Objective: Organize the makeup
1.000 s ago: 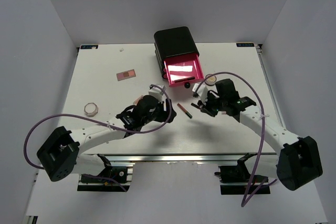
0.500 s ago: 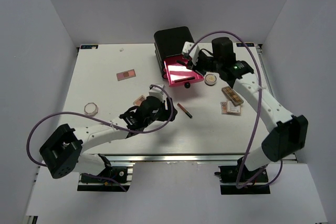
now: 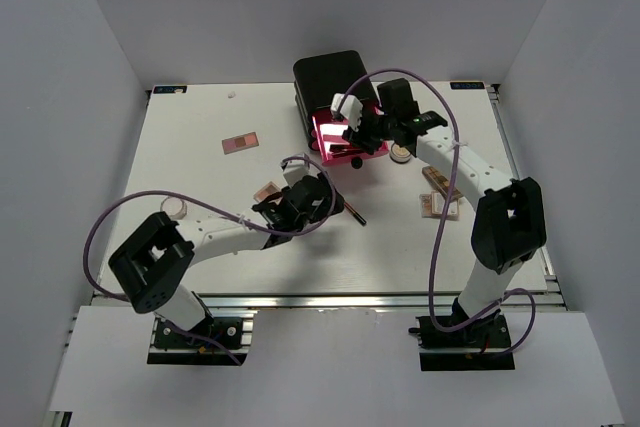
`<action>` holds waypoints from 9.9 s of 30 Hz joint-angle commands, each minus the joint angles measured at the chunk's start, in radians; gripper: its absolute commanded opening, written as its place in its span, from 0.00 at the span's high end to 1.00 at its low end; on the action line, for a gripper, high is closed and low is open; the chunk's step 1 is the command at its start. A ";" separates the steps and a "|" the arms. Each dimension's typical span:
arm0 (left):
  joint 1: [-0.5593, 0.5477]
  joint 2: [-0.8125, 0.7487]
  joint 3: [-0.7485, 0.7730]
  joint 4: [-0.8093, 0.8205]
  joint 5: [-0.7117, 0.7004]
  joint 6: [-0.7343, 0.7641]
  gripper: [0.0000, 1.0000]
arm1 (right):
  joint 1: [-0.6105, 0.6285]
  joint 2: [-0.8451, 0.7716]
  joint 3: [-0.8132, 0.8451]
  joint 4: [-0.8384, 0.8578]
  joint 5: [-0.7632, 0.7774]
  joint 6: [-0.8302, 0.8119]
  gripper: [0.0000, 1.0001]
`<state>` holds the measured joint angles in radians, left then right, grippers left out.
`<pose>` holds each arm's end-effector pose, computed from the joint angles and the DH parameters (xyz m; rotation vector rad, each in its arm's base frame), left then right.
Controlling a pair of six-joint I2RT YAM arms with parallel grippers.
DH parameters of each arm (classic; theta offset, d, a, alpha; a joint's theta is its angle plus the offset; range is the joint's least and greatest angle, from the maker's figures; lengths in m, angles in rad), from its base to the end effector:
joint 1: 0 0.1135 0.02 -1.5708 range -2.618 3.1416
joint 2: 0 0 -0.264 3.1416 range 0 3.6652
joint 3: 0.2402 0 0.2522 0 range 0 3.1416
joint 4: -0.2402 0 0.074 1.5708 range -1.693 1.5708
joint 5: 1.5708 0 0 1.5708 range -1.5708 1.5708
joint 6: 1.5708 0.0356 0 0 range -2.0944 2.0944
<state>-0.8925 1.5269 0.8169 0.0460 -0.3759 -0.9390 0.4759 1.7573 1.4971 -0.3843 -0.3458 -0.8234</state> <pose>0.2095 -0.2391 0.1971 -0.2595 2.2335 -0.6057 0.3563 0.1972 0.3033 -1.4628 1.6129 0.1859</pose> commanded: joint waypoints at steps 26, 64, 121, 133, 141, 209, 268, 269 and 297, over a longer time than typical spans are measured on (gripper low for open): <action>-0.060 0.608 0.827 -1.005 -0.014 -0.693 0.26 | -0.329 -0.466 -0.340 0.193 -0.110 0.449 0.34; -0.151 0.128 0.718 -0.905 -0.352 -0.431 1.00 | -0.359 -0.613 -0.521 0.206 -0.165 0.418 0.43; 0.452 -0.206 0.372 -0.342 0.095 0.012 0.73 | -0.063 -0.208 -0.799 0.770 -0.024 -0.448 0.95; 0.468 -0.523 0.073 -0.351 0.069 -0.018 0.62 | -0.010 0.056 -0.745 1.266 0.171 -0.473 0.71; 0.471 -0.580 0.011 -0.370 0.069 -0.015 0.61 | 0.003 0.057 -0.661 1.277 0.225 -0.482 0.60; 0.461 -0.368 -0.015 -0.216 0.100 0.145 0.31 | -0.053 0.272 -0.060 0.743 0.106 1.282 0.26; 0.451 0.102 0.175 -0.333 0.290 0.977 0.12 | -0.068 -0.136 -0.505 0.635 -0.001 1.038 0.11; 0.449 0.113 0.186 -0.336 0.298 1.002 0.12 | -0.078 -0.148 -0.508 0.618 -0.043 1.015 0.11; 0.541 0.325 0.174 -0.310 0.581 1.080 0.43 | -0.157 -0.400 -0.569 0.473 -0.234 0.830 0.10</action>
<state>-0.3862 1.7924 1.0275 -0.2161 0.0967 0.1921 0.3218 1.4017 0.9329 0.0959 -0.5560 0.0292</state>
